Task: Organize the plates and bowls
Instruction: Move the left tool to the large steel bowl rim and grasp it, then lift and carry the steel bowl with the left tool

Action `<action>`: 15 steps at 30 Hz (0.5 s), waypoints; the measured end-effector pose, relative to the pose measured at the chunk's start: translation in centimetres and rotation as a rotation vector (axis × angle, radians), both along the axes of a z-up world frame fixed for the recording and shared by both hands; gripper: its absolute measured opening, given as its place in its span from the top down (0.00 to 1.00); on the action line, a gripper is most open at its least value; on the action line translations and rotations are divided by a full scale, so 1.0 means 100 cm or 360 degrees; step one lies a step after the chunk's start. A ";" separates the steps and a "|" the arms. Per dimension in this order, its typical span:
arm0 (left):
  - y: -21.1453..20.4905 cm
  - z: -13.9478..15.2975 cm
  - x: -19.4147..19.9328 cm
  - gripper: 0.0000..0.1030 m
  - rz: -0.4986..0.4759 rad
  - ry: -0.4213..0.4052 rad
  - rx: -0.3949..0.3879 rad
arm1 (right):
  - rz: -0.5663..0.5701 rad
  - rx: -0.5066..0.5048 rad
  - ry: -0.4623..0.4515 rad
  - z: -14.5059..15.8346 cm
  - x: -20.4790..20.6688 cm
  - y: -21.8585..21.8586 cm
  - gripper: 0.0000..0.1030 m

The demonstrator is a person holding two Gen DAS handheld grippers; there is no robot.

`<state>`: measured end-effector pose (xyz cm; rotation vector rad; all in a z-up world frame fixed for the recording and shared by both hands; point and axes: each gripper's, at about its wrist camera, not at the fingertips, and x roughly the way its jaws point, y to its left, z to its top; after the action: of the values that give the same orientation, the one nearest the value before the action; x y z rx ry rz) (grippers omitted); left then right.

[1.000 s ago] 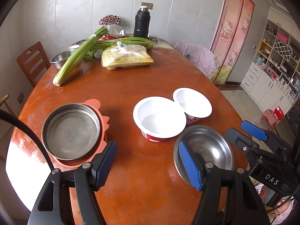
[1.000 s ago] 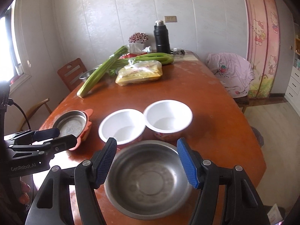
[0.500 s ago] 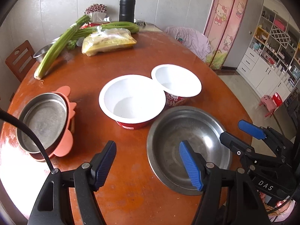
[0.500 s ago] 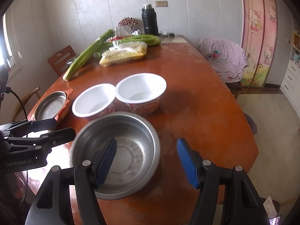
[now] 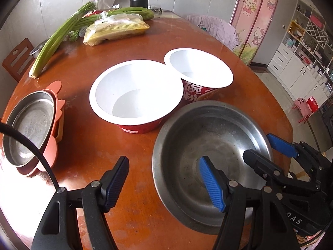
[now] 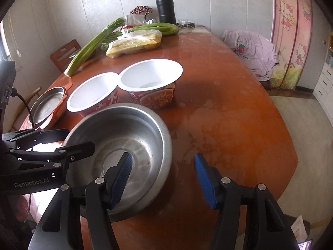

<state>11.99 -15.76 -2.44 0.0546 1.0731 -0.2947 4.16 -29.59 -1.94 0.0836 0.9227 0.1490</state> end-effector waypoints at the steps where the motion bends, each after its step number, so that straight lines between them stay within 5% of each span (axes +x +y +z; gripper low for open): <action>1: -0.001 -0.001 0.000 0.33 -0.0006 -0.0001 0.0001 | 0.0006 -0.0005 0.0009 -0.002 0.001 0.000 0.44; 15: -0.013 -0.007 -0.002 0.51 -0.0062 0.0031 0.0006 | 0.0139 0.0015 0.0027 -0.009 -0.002 0.014 0.62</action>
<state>11.82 -17.06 -3.11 0.0765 1.0931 -0.3291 3.93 -28.23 -2.82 0.0536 0.9431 0.2339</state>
